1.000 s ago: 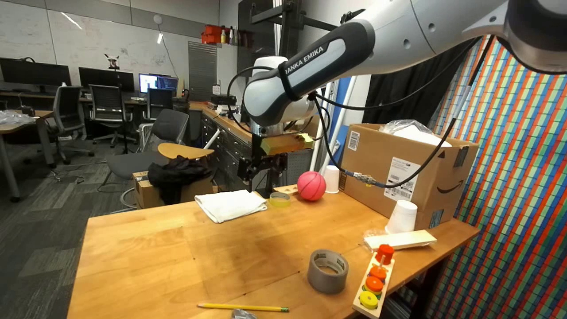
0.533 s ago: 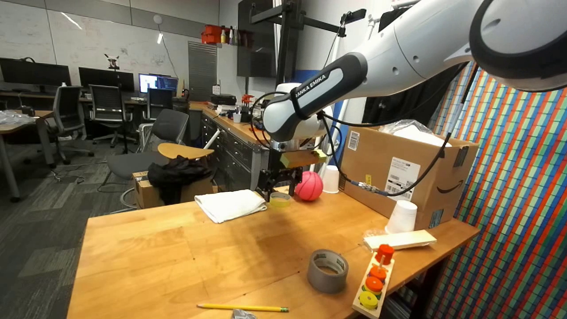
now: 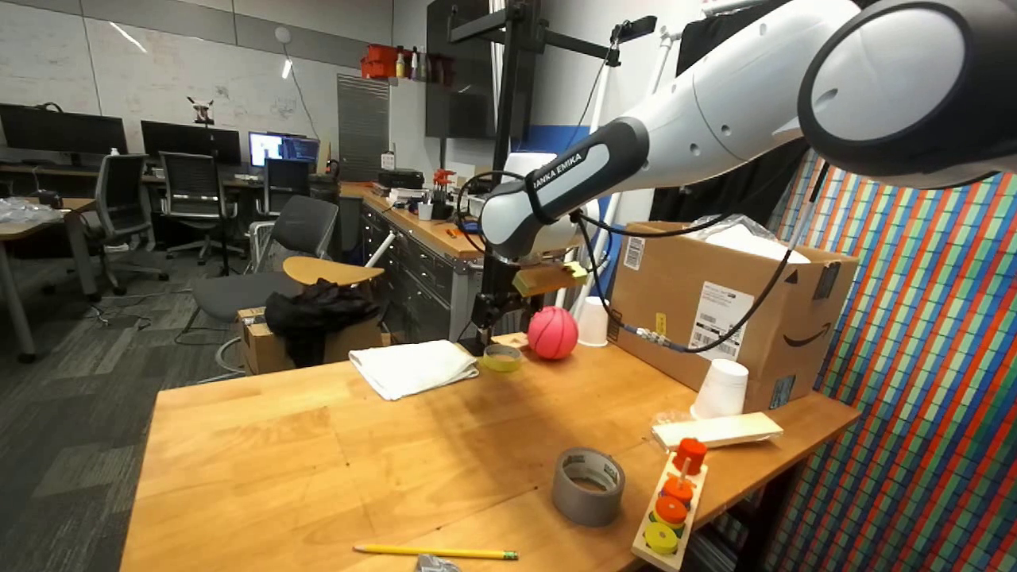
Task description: Move the ball to the right
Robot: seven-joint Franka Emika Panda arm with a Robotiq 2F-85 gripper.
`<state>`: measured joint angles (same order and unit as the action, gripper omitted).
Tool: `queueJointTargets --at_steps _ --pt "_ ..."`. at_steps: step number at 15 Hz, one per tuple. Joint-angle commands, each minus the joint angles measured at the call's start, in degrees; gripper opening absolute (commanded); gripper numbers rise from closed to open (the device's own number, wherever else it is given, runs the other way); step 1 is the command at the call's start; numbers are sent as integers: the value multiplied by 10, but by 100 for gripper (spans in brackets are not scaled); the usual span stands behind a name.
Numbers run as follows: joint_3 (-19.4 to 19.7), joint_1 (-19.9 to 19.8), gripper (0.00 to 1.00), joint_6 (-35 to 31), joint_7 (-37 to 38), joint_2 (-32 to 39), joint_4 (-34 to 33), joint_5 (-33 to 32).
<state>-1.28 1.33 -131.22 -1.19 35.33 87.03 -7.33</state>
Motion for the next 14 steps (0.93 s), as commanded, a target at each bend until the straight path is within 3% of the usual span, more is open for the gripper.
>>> queueJointTargets --at_steps 1,9,14 --pt "16 19 100 -63 -29 -6 6 -49" --pt "28 19 100 -221 -54 3 54 -95" --pt "78 30 100 -279 -70 3 63 -168"
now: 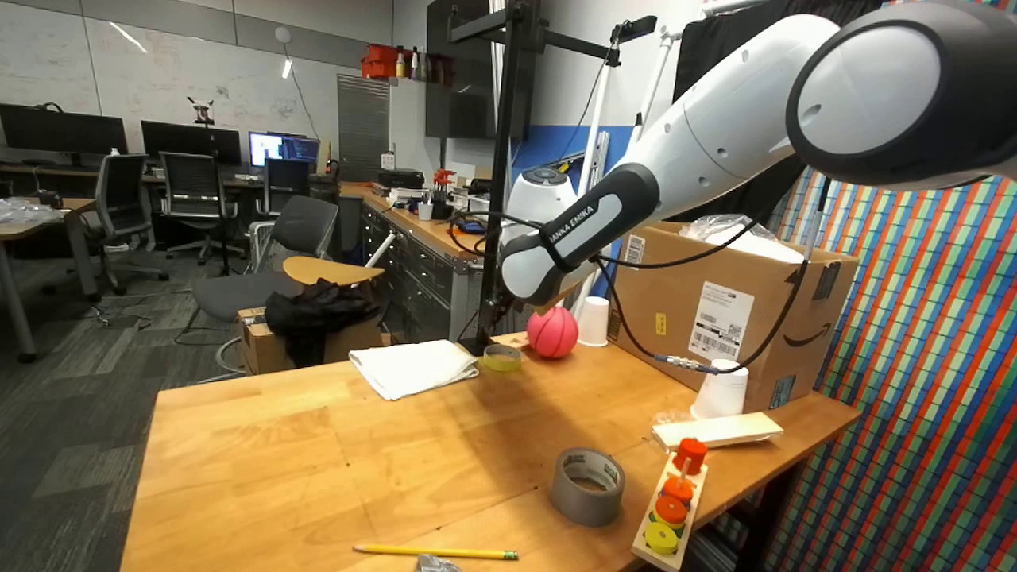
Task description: Move the ball to the right
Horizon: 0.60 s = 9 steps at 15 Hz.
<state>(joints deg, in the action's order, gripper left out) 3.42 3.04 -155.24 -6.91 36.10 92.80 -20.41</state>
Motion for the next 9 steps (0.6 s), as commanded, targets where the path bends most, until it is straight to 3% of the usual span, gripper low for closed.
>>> queueJointTargets --at_steps 1,9 --pt "35 11 100 -46 -15 0 3 -46" --pt "27 7 100 -68 -39 32 -11 -49"
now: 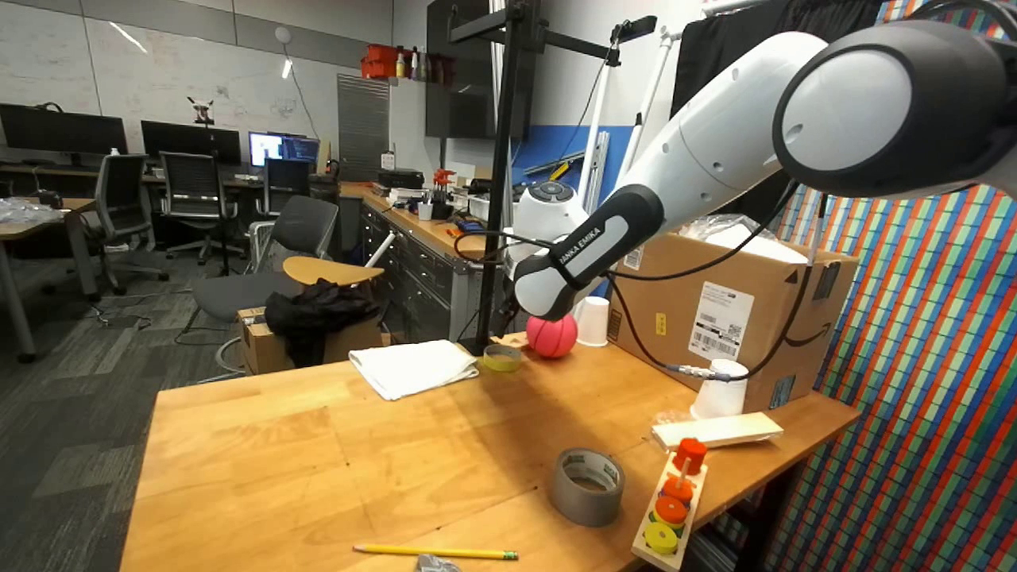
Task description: Move the ball to the right
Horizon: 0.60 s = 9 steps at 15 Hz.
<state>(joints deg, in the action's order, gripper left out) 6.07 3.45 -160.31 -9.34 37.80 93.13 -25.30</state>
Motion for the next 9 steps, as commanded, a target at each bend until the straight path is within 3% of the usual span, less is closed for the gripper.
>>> queueJointTargets --at_steps 1,6,9 --pt "0 1 100 -16 -20 19 -16 1" --pt "12 -8 100 0 -30 40 -30 2" --pt "40 -11 100 7 -18 39 -22 -7"
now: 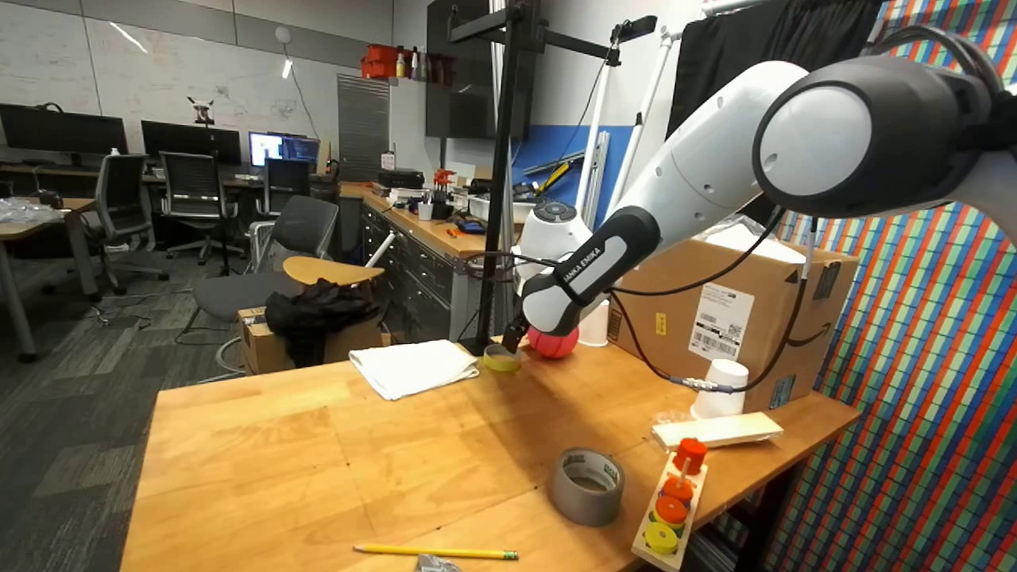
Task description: Move the ball to the right
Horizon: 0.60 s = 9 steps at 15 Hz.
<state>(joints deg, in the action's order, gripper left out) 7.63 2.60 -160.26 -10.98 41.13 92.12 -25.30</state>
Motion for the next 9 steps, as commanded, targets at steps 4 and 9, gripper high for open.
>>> queueJointTargets --at_steps 4,9 --pt "131 20 100 9 54 -47 38 -55" --pt "271 70 100 50 179 -141 97 -211"
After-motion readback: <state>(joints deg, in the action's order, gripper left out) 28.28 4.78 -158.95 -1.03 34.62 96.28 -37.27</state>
